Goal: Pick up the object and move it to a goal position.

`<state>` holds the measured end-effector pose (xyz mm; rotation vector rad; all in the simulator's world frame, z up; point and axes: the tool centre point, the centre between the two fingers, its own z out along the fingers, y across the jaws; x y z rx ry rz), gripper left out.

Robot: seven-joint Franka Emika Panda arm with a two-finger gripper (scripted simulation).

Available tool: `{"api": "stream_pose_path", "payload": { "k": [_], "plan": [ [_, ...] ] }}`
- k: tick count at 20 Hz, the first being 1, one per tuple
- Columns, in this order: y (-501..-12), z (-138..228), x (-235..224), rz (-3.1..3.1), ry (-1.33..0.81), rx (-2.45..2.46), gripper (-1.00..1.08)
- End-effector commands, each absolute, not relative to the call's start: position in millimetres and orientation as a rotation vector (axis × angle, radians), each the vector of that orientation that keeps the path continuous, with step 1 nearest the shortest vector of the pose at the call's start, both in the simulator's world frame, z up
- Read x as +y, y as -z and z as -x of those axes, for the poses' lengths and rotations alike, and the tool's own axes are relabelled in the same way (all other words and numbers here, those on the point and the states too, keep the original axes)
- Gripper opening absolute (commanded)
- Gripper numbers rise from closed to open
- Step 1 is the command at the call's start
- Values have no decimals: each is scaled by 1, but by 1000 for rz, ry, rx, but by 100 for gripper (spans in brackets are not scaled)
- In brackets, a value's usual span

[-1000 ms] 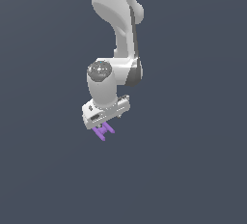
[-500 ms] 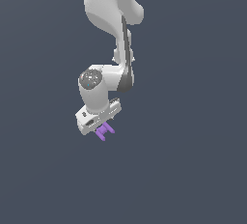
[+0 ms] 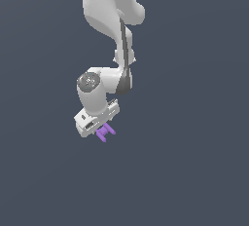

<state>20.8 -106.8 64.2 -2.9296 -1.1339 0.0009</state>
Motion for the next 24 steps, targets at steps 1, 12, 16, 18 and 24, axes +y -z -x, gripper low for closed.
{"api": "stream_pose_path", "payload": {
  "k": [1,12,16,18,24],
  "plan": [
    [-63,-21,-107,2929,-1,-1135,100],
    [-19,-20,-107,2927,0,-1141,100],
    [-14,-21,-107,2927,0,-1141,100],
    [-14,-21,-107,2927,0,-1141,-100],
    [-14,-21,-107,2927,0,-1141,-100]
  ]
}}
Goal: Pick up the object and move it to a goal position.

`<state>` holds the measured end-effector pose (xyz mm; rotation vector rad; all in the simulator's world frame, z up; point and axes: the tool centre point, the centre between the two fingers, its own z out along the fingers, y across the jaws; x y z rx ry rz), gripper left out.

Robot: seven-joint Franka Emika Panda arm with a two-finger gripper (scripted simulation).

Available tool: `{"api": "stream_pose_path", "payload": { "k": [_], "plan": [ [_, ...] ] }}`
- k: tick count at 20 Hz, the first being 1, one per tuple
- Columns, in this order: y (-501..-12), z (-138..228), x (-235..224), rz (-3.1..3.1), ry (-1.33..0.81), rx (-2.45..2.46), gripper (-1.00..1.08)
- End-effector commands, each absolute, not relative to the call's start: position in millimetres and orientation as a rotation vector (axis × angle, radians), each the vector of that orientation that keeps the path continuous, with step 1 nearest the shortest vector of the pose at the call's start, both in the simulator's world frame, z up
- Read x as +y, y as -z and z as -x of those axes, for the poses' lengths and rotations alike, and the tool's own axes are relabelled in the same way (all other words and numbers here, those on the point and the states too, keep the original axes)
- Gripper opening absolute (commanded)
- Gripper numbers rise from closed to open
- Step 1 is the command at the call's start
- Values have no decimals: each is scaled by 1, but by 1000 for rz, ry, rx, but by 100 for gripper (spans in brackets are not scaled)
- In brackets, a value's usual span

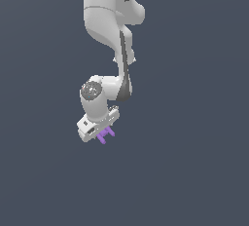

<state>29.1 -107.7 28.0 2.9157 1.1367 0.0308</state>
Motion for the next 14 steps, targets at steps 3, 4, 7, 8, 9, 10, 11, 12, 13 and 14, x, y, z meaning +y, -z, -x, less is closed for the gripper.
{"api": "stream_pose_path", "payload": {
  "k": [3,4,7,8,9,10,11,12,13,14],
  "plan": [
    [-14,-21,-107,-2927,0,1141,-100],
    [-28,-29,-108,-2915,-32,1136,-100],
    [-31,-29,-107,-2915,-32,1136,-100],
    [-33,-30,-107,-2915,-32,1136,-100],
    [-35,-30,-106,-2915,-32,1136,-100],
    [-38,-30,-104,-2915,-31,1136,-100],
    [-43,-30,-103,-2915,-31,1136,-100],
    [-47,-30,-101,-2915,-30,1136,-100],
    [-52,-30,-99,-2915,-30,1136,-100],
    [-58,-30,-97,-2916,-29,1136,-100]
  ]
}}
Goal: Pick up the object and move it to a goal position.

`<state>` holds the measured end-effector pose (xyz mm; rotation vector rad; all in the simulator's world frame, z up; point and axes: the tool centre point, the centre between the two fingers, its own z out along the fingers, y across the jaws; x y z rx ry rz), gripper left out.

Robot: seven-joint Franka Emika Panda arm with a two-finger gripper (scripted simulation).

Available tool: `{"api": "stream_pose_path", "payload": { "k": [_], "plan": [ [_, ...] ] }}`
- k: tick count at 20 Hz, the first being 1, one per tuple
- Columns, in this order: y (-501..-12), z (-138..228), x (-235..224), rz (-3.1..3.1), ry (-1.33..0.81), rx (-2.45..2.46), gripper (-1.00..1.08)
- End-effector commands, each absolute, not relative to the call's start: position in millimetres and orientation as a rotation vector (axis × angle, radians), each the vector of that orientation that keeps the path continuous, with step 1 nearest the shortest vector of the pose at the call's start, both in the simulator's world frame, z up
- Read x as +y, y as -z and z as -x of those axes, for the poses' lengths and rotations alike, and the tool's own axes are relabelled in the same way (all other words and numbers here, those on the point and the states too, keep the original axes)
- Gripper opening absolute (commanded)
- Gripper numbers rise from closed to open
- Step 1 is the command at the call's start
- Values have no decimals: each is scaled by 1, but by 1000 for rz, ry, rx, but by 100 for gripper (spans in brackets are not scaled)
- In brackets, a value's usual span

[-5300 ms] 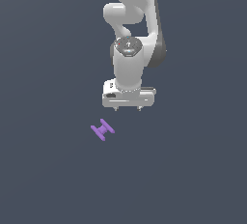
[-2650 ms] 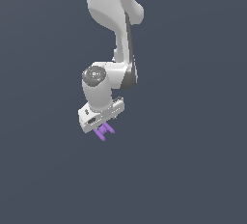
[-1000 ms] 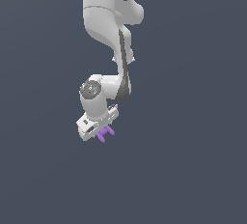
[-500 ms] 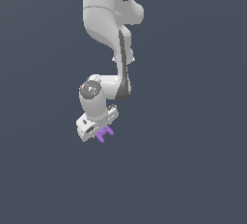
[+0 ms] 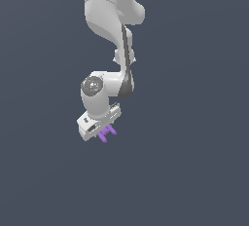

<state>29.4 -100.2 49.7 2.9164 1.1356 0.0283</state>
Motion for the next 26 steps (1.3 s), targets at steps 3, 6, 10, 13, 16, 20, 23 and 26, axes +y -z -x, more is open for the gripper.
{"api": "stream_pose_path", "payload": {
  "k": [3,6,10,13,16,20,23,26],
  "plan": [
    [-80,-30,-89,-2916,-28,1137,-100],
    [-107,-31,-79,-2916,-26,1137,-100],
    [-150,-32,-63,-2917,-21,1139,-100],
    [-185,-34,-51,-2918,-19,1139,-100],
    [-220,-35,-38,-2919,-16,1140,-100],
    [-265,-38,-22,-2921,-13,1141,-100],
    [-298,-40,-11,-2922,-10,1141,-100],
    [-329,-42,0,-2923,-8,1141,-100]
  ]
}}
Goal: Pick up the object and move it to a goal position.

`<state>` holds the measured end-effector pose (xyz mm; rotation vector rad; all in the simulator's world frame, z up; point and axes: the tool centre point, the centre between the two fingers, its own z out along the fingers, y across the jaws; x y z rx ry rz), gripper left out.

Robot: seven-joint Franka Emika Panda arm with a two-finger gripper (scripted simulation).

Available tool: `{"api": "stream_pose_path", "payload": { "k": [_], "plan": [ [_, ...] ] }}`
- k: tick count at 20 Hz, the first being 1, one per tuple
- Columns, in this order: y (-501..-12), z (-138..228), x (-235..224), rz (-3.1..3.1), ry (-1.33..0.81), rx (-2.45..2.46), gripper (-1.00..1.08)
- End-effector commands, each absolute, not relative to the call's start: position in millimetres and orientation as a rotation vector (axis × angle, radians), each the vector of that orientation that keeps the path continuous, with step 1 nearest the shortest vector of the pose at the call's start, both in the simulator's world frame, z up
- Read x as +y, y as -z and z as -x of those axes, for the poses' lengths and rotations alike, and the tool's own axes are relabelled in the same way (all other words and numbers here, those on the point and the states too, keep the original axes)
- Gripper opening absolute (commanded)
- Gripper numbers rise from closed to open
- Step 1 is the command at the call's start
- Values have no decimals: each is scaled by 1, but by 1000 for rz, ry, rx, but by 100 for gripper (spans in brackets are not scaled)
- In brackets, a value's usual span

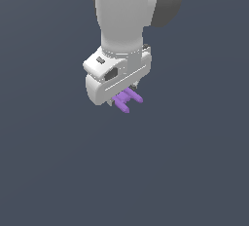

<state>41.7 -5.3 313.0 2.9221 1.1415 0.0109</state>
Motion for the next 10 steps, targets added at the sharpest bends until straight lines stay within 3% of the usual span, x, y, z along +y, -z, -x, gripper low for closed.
{"api": "stream_pose_path", "payload": {
  "k": [1,10],
  "plan": [
    [-339,-43,4,-2924,-7,1141,-100],
    [-404,-50,26,-2926,-3,1141,-100]
  ]
}}
